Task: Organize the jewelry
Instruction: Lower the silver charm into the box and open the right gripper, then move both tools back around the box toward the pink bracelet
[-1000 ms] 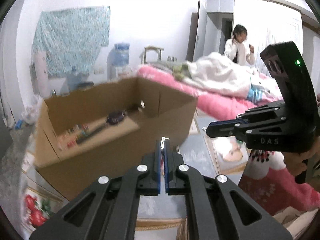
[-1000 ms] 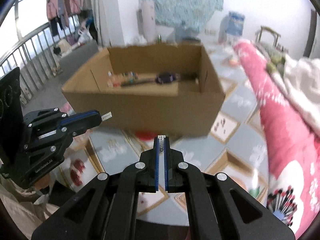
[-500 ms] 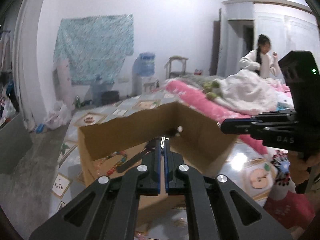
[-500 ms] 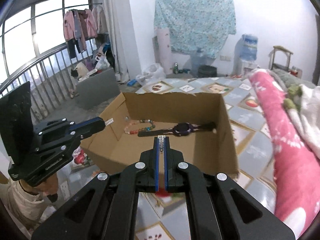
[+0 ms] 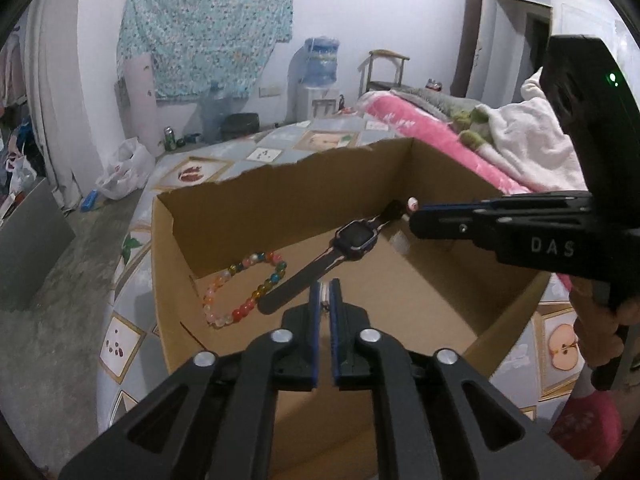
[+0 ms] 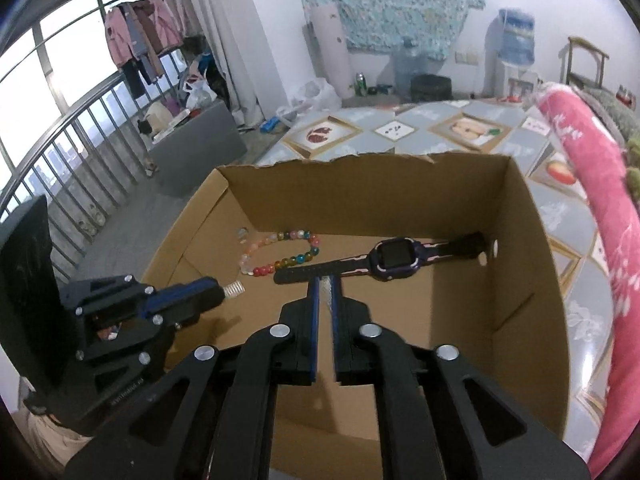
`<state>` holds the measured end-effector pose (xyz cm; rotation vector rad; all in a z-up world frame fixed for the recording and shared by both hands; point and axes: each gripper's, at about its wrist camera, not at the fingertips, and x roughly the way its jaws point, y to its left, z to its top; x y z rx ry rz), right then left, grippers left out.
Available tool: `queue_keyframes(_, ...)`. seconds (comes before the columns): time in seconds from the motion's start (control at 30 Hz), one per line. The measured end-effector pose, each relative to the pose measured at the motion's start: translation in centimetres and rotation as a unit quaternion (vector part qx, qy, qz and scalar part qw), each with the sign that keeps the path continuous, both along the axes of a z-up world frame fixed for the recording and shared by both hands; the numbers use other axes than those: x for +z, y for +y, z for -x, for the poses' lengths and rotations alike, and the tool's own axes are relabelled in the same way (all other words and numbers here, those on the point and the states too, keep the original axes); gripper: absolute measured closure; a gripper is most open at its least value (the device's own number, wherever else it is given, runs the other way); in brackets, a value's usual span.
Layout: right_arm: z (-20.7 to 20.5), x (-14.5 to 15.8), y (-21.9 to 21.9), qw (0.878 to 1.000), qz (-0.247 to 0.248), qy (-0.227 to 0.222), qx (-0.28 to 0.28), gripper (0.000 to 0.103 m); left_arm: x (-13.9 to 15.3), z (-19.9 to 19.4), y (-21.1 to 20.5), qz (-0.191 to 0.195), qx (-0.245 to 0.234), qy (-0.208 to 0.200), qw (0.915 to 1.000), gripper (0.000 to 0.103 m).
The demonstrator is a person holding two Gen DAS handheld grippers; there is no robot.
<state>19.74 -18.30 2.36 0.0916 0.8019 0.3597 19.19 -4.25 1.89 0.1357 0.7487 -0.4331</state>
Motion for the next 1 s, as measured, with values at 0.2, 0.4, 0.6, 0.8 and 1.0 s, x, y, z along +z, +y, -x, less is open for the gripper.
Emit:
queue_keyframes(0.2,0.9,0.2,-0.8,1.000,-0.009,-0.007,-0.009,0.089,0.2,0.0,0.9,0.003,0.025,-0.014,0.9996,0.050)
queue_keyframes(0.4,2.7,1.7,-2.0,0.999,-0.029,-0.037,-0.018,0.076,1.6,1.3,1.3,0.021,0.029,-0.038,0.9987,0.040)
queue_keyframes(0.6,7.0,3.7,-3.7,0.995,-0.051,-0.076,-0.028,0.068,3.6,4.6,2.0,0.037,0.019,-0.067,0.9969,0.033)
queue_keyframes(0.8,13.4,3.9,-5.6,0.991,-0.045,-0.114,-0.055,0.051,4.7,9.8,2.5,0.060,-0.016,-0.096,0.9934,0.024)
queue_keyframes(1.0,16.7,-0.5,-6.2,0.993,-0.027,-0.058,-0.098,0.045,1.7,13.5,1.8,0.044,-0.048,-0.054,0.9964,0.018)
